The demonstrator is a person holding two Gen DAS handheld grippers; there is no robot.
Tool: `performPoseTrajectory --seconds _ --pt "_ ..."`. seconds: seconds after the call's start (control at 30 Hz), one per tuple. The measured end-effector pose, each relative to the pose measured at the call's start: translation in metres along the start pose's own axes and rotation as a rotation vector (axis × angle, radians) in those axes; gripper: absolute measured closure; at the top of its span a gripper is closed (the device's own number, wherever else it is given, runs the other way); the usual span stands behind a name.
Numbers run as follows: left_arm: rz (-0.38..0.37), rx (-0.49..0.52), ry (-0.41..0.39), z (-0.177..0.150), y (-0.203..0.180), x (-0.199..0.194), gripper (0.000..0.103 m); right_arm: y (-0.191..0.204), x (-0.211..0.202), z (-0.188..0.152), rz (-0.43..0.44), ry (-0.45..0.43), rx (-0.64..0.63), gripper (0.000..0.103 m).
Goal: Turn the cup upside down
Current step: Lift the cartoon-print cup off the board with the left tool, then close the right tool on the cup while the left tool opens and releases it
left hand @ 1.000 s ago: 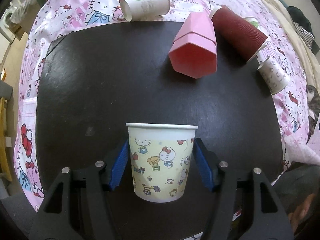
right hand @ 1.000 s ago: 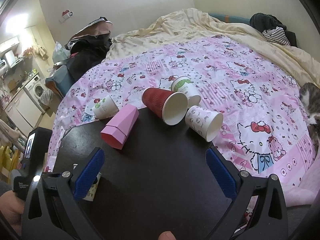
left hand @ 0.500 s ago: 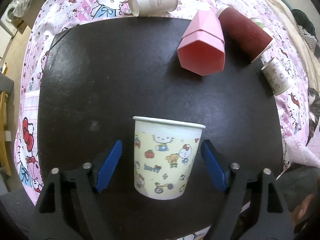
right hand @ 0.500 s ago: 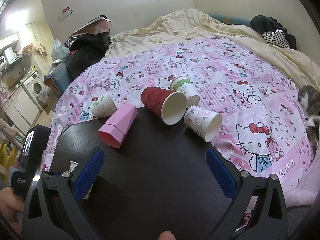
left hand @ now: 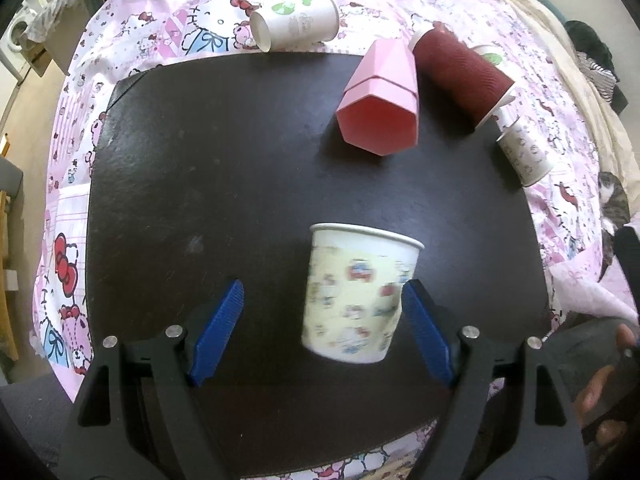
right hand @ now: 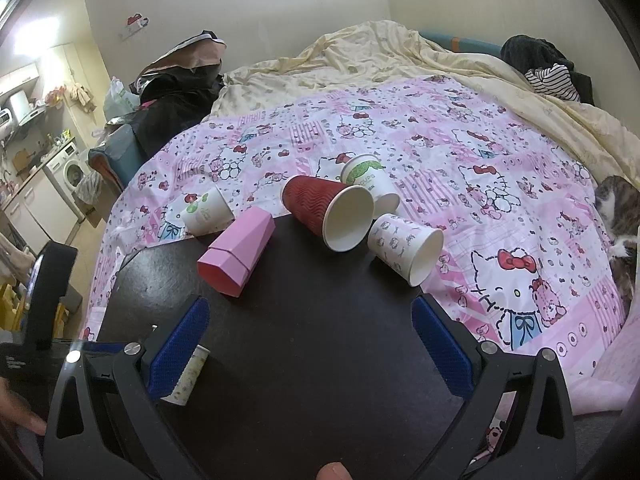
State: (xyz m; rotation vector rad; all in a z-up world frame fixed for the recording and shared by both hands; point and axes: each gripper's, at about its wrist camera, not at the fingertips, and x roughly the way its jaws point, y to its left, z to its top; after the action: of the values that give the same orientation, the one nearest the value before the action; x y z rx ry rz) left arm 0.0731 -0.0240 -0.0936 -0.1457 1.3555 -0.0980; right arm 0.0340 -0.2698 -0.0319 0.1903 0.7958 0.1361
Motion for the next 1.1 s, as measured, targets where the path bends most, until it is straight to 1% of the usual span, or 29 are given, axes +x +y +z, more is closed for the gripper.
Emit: performPoseTrajectory --seconds 0.17,0.27,0.4,0.43,0.47,0.57,0.63,0.7,0.77,0.8,0.83,0.87,0.9,0.93,0.97,1.0,1.03,1.1 --pt "0.010 -0.005 -0.018 -0.003 0.010 -0.007 0.024 0.004 0.001 -0.001 -0.004 0.005 -0.013 0.000" --pt "-0.003 -0.036 -0.022 -0.005 0.021 -0.009 0.024 0.008 0.004 -0.003 -0.004 0.013 -0.023 0.000" --pt "-0.025 -0.053 -0.019 -0.007 0.026 -0.010 0.024 0.010 0.007 -0.004 -0.004 0.030 -0.027 0.000" --pt "-0.034 -0.056 -0.024 -0.008 0.027 -0.012 0.024 0.010 0.010 -0.005 0.000 0.050 -0.026 0.000" --pt "-0.047 -0.055 -0.038 -0.009 0.027 -0.018 0.024 0.010 0.010 -0.005 0.000 0.050 -0.026 0.000" --pt "-0.047 -0.019 -0.104 -0.016 0.027 -0.040 0.024 0.008 0.013 -0.008 0.065 0.114 -0.007 0.000" --pt "-0.030 0.005 -0.148 -0.020 0.028 -0.053 0.024 0.013 0.015 -0.012 0.137 0.213 -0.014 0.000" --pt "-0.023 0.005 -0.175 -0.023 0.033 -0.061 0.024 0.020 0.014 -0.017 0.156 0.279 -0.058 0.000" --pt "-0.032 -0.004 -0.193 -0.027 0.039 -0.068 0.024 0.033 0.014 -0.027 0.177 0.363 -0.149 0.003" --pt "-0.034 -0.008 -0.198 -0.028 0.041 -0.069 0.024 0.042 0.015 -0.033 0.193 0.402 -0.212 0.010" --pt "-0.037 -0.013 -0.206 -0.029 0.044 -0.070 0.024 0.049 0.017 -0.038 0.201 0.433 -0.264 0.012" --pt "-0.039 -0.017 -0.209 -0.029 0.046 -0.070 0.024 0.057 0.019 -0.045 0.212 0.468 -0.324 0.012" --pt "-0.039 -0.020 -0.209 -0.029 0.047 -0.069 0.024 0.067 0.024 -0.051 0.215 0.511 -0.399 0.012" --pt "-0.043 -0.024 -0.207 -0.029 0.048 -0.068 0.024 0.082 0.030 -0.061 0.166 0.531 -0.546 0.012" --pt "-0.049 -0.033 -0.207 -0.028 0.050 -0.067 0.024 0.082 0.030 -0.061 0.166 0.531 -0.546 0.011" --pt "-0.054 -0.040 -0.208 -0.029 0.052 -0.068 0.024 0.098 0.038 -0.070 0.087 0.520 -0.720 0.011" --pt "-0.058 -0.046 -0.208 -0.030 0.053 -0.068 0.024 0.101 0.041 -0.071 0.070 0.521 -0.750 0.011" --pt "-0.060 -0.054 -0.211 -0.030 0.055 -0.068 0.024 0.101 0.042 -0.069 0.069 0.522 -0.760 0.011"
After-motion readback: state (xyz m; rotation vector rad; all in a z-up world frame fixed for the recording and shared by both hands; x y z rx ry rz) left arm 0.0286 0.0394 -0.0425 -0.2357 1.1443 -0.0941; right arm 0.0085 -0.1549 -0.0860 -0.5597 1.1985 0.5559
